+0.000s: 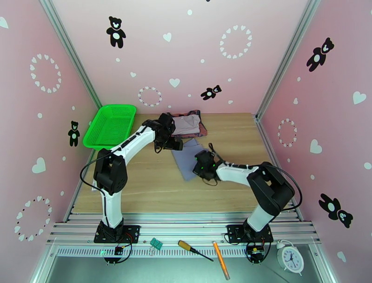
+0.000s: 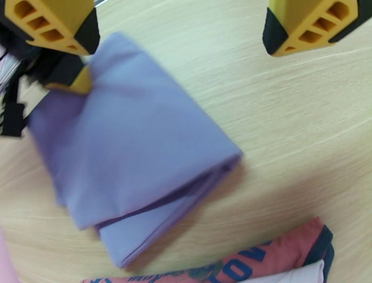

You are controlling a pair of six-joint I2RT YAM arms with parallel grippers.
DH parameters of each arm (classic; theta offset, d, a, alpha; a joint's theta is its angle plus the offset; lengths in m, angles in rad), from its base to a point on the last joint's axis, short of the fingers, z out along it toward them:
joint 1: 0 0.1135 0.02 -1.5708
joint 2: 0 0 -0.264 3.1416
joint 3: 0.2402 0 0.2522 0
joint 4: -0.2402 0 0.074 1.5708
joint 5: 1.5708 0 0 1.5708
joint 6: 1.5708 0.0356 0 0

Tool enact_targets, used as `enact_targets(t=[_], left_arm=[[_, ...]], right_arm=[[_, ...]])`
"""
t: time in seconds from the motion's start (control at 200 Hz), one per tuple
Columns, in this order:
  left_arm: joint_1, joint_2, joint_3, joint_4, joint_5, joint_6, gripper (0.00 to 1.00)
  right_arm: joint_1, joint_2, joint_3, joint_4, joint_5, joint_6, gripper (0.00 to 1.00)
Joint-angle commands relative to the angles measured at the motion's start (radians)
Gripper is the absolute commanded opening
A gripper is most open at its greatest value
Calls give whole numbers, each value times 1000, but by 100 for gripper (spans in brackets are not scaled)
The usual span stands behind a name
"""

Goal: Fold and stack the mixed laundry pile

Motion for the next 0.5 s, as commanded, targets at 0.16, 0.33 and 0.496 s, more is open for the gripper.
enact_targets(t=[0.16,0.33,0.496], left_arm=[[-27,137,1,46,83,78,98],[-43,242,60,83,220,135,98],[-46,335,123,38,237,166,98]], right_arm=[[-57,87,154,-444,9,-615,0],[-60,110,169,-435,-21,-628,0],[-61,116,147,-403,-45,-611,0]])
